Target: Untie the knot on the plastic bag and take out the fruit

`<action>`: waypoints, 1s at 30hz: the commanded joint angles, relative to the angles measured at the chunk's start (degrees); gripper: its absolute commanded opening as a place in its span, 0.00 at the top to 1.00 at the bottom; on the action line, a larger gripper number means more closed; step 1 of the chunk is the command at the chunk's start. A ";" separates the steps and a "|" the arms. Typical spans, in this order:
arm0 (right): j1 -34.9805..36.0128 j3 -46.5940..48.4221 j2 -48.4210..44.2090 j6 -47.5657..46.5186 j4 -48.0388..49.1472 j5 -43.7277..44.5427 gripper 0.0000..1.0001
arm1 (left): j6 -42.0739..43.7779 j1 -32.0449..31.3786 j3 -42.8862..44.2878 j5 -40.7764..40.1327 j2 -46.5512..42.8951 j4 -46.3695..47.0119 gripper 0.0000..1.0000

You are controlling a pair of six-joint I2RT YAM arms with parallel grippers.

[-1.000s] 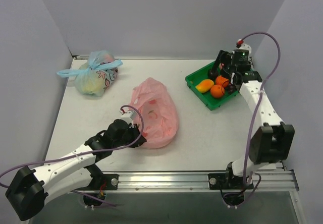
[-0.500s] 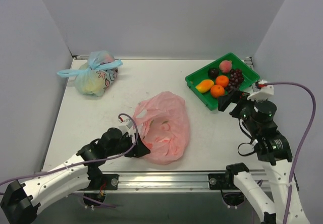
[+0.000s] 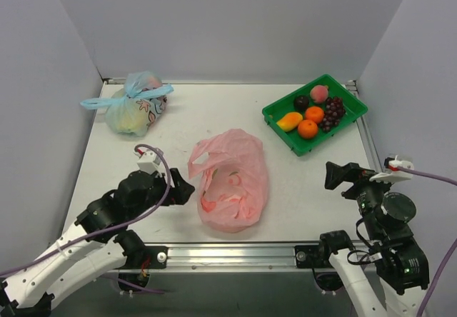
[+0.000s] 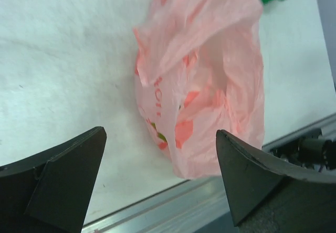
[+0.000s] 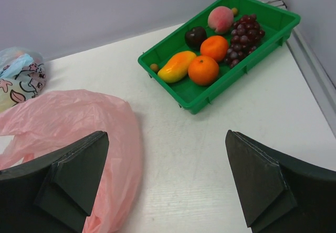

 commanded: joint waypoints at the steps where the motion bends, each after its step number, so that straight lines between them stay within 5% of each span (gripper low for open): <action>1: 0.03 -0.72 -3.71 -4.30 -0.44 3.25 0.00 | 5.67 0.05 7.27 -14.29 -1.38 -6.92 0.03; 11: 0.11 -7.66 -13.90 -8.79 0.70 4.93 0.00 | 14.55 0.05 8.96 -40.31 -8.23 -7.90 0.03; 19: 0.46 -12.41 -17.87 -9.76 3.34 5.45 0.00 | 13.23 1.18 6.67 -46.40 -15.25 -7.46 0.03; 24: 0.38 -13.20 -17.69 -9.32 4.05 3.61 0.00 | 12.35 7.49 5.00 -45.35 -19.92 -5.45 0.03; 30: 0.29 -13.38 -17.60 -9.32 4.13 3.79 0.00 | 16.48 22.00 1.22 -29.38 -19.84 3.96 0.03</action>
